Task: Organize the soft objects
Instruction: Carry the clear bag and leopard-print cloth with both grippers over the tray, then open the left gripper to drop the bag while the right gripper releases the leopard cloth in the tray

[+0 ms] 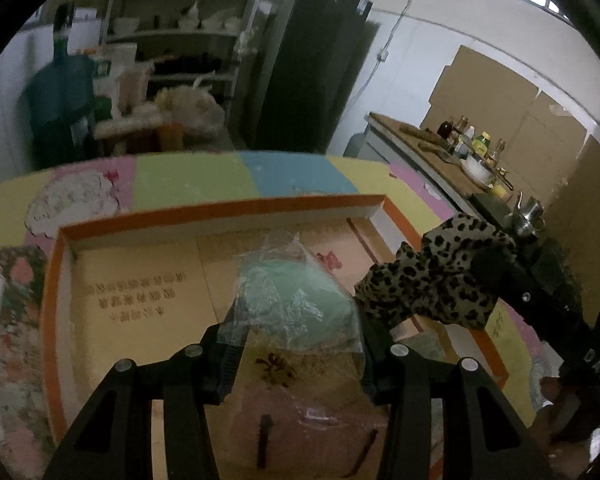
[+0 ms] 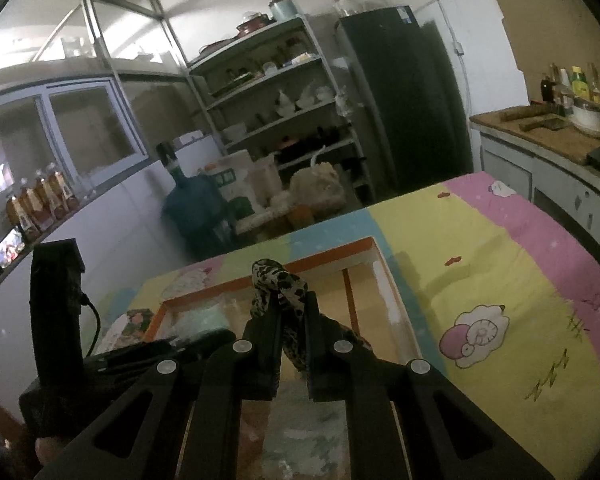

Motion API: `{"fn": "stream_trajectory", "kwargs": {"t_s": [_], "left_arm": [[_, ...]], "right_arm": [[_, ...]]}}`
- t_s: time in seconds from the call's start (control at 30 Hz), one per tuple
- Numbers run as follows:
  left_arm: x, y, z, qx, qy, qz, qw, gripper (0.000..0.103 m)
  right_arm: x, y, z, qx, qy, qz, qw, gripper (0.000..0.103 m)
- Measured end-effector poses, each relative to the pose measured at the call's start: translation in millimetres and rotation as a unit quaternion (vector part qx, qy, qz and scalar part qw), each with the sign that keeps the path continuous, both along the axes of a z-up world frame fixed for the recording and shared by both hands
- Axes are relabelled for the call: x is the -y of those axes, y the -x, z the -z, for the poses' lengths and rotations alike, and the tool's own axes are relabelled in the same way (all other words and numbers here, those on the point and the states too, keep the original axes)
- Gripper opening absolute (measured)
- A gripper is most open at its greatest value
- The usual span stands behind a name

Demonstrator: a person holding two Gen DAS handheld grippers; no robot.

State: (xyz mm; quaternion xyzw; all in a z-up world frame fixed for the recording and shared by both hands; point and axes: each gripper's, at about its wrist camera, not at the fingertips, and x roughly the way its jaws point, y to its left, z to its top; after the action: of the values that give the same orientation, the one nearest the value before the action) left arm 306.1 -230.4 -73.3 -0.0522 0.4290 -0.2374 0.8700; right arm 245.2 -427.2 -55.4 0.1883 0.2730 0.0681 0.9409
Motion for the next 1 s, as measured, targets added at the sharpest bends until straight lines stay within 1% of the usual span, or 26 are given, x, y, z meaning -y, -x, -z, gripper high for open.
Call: {"fn": "stream_trajectory", "kwargs": {"t_s": [0.1, 0.23, 0.27, 0.3, 0.33, 0.37, 0.4, 0.43, 0.57, 0.63, 0.67, 0.77, 1.0], "left_arm": [[0.2, -6.1, 6.6, -0.026, 0.002, -0.003, 0.9997, 0.049], [0.9, -9.5, 13.1, -0.04, -0.002, -0.011, 0.9991, 0.05], [1.5, -9.6, 14.7, -0.042, -0.007, -0.015, 0.999, 0.05], [2.1, -9.4, 15.4, -0.041, -0.012, -0.017, 0.9989, 0.051], [2.7, -8.4, 15.2, -0.04, -0.017, -0.018, 0.9989, 0.053], [3.4, -6.8, 14.1, -0.035, -0.023, -0.021, 0.9989, 0.056], [3.6, -4.9, 13.5, -0.03, -0.026, -0.023, 0.9989, 0.056], [4.6, -3.0, 11.9, -0.021, -0.032, -0.025, 0.999, 0.059], [3.8, 1.3, 6.5, -0.002, -0.036, -0.027, 0.999, 0.071], [1.7, 4.2, 2.8, 0.008, -0.035, -0.029, 0.9989, 0.075], [-0.2, 6.4, 0.1, 0.016, -0.032, -0.03, 0.9989, 0.076], [-4.9, 13.0, -7.9, 0.036, -0.029, -0.03, 0.9985, 0.077], [-21.4, 32.5, -29.2, 0.074, -0.022, -0.034, 0.9964, 0.077]], "right_arm": [[2.9, -7.2, 5.7, -0.011, -0.004, -0.002, 1.0, 0.012], [5.3, -13.3, 12.2, -0.02, -0.011, -0.004, 1.0, 0.013], [5.7, -14.2, 13.6, -0.021, -0.012, -0.004, 1.0, 0.016], [6.2, -14.9, 15.0, -0.023, -0.014, -0.002, 1.0, 0.022], [6.9, -15.3, 15.8, -0.023, -0.016, 0.0, 1.0, 0.027], [7.2, -15.5, 16.3, -0.023, -0.016, 0.001, 1.0, 0.036], [6.7, -15.3, 16.2, -0.024, -0.014, 0.003, 1.0, 0.039], [7.0, -15.6, 16.6, -0.025, -0.013, 0.005, 1.0, 0.04], [7.6, -17.1, 17.3, -0.025, -0.016, 0.002, 1.0, 0.052], [6.8, -16.5, 17.0, -0.025, -0.016, -0.001, 1.0, 0.054], [7.1, -17.3, 16.7, -0.024, -0.016, -0.001, 1.0, 0.056], [6.3, -14.9, 15.2, -0.023, -0.016, -0.002, 1.0, 0.064], [0.1, -0.7, 13.1, -0.023, -0.032, -0.021, 0.999, 0.066]]}}
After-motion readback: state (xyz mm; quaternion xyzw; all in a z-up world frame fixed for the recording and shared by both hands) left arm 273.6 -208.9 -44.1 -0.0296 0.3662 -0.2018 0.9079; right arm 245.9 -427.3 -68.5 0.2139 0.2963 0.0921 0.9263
